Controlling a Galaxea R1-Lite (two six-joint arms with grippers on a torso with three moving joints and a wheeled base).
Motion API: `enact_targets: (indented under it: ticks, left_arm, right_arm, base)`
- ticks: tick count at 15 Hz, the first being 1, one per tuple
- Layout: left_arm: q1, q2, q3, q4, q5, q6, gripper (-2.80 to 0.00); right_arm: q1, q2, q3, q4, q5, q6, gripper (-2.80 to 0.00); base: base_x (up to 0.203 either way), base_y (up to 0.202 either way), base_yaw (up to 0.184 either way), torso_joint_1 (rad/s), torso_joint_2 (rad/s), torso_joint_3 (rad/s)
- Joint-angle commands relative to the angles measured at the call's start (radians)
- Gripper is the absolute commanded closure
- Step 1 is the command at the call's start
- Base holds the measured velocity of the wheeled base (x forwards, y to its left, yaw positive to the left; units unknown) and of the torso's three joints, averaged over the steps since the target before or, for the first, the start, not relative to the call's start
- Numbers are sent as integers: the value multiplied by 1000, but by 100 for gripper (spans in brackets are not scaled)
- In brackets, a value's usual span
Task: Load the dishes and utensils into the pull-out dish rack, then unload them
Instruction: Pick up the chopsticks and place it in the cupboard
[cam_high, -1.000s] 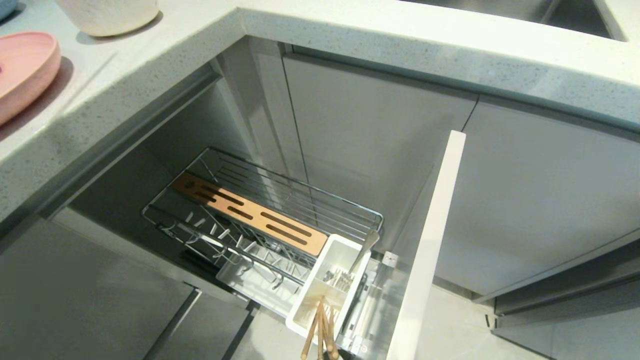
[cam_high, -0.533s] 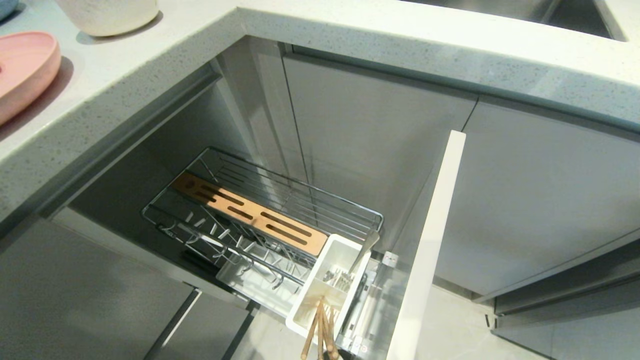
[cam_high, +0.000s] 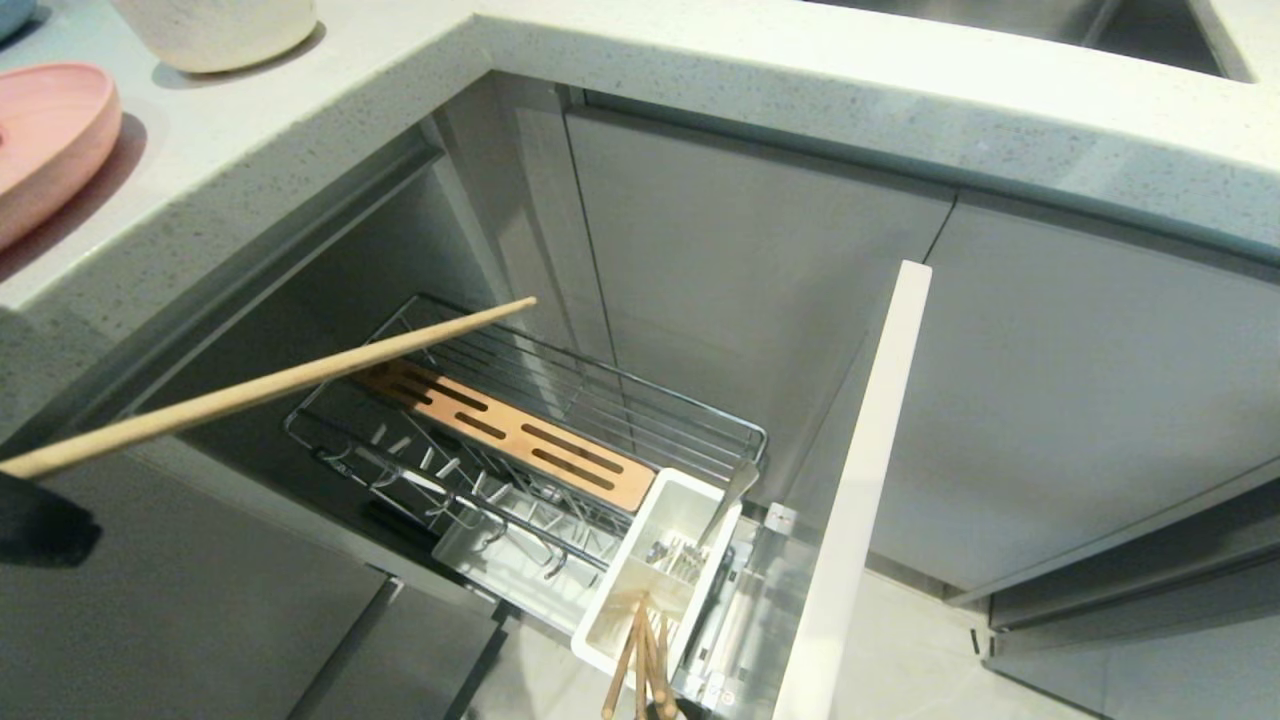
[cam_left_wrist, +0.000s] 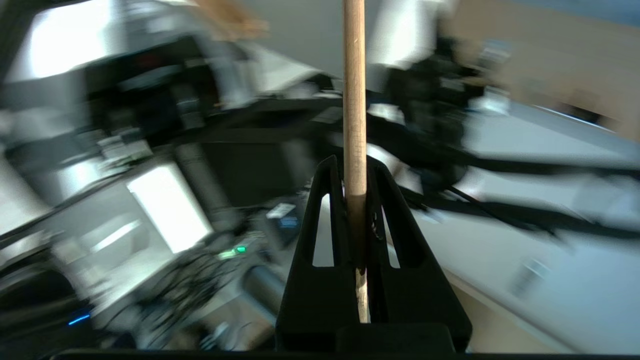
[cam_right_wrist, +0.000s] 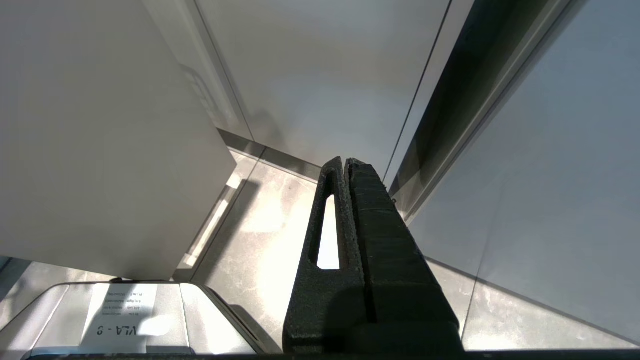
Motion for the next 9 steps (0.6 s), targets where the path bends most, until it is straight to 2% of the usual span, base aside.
enact_targets:
  ticks: [1,3,6,7,9]
  left_arm:
    - [-22,57,0,20,123,-1,0]
    - [-78,87,0,40,213,8,0]
    - [-213,149,1,57,288,28,0]
    - [-259,174,1,58,317,19,0]
    - [-374,237,1,51,460,-68,0]
  right_arm:
    - [0,0,2,0,0,0,0]
    - [0,0,2,0,0,0,0]
    - [0,0,2,0,0,0,0]
    - [0,0,2,0,0,0,0]
    - [0,0,2,0,0,0,0]
  base:
    - [0,0,0,0,0,0]
    - [0,0,0,0,0,0]
    - [0,0,0,0,0,0]
    - [0,0,0,0,0,0]
    - [0,0,0,0,0,0]
